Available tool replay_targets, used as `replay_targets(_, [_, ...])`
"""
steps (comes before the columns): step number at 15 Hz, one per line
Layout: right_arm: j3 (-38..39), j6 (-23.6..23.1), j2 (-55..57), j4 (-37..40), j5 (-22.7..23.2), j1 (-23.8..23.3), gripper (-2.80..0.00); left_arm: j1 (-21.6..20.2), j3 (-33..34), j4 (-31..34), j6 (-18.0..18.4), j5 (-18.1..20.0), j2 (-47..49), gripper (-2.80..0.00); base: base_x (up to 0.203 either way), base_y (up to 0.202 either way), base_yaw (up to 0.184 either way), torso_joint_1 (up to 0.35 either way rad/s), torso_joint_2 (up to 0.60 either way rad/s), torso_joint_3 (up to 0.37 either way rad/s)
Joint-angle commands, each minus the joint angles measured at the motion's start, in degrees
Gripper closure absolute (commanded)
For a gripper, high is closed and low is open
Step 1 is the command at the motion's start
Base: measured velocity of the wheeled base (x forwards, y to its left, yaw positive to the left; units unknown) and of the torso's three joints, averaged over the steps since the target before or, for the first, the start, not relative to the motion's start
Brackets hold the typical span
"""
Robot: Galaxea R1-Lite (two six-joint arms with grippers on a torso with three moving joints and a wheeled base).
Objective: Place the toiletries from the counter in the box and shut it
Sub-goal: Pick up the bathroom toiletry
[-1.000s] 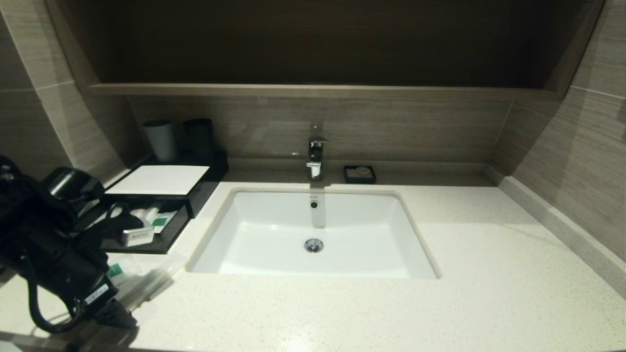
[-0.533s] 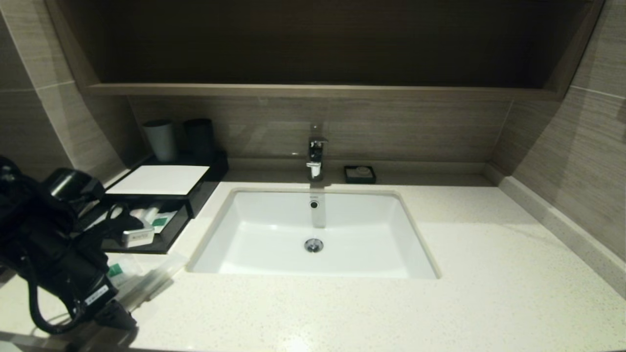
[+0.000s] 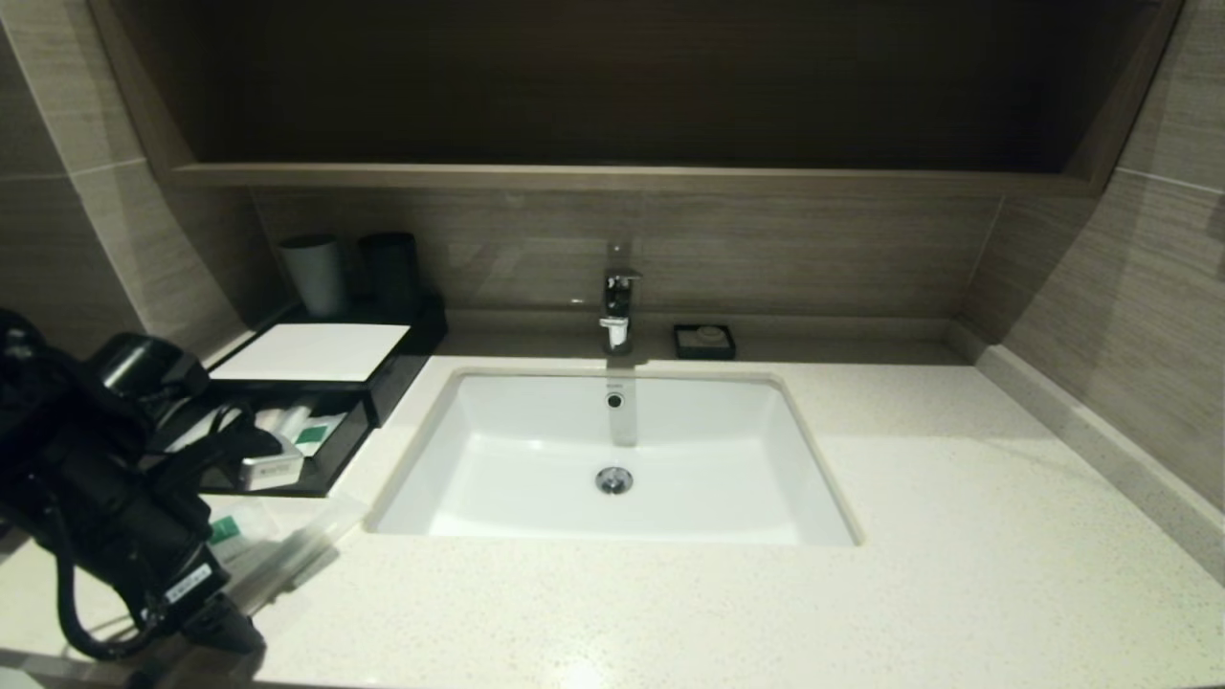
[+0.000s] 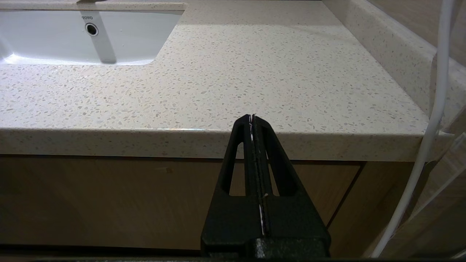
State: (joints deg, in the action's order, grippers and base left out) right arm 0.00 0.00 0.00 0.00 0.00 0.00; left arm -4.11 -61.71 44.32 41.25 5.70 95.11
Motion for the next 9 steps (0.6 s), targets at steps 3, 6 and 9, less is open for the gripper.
replay_targets(3, [0.0,0.0,0.0,0.0,0.0,0.0,0.0,-0.02,0.01,0.24,0.23,0.23,0.12,-2.8,0.0,0.0,0.0,0.0,0.0,0.0])
replay_targets(6, [0.0,0.0,0.0,0.0,0.0,0.0,0.0,-0.02,0.45,0.24,0.14,0.44,0.16,-2.8,0.0,0.0,0.0,0.0,0.0,0.0])
replay_targets(9, [0.0,0.0,0.0,0.0,0.0,0.0,0.0,-0.02,0.45,0.24,0.14,0.1,0.07,-2.8,0.0,0.0,0.0,0.0,0.0,0.0])
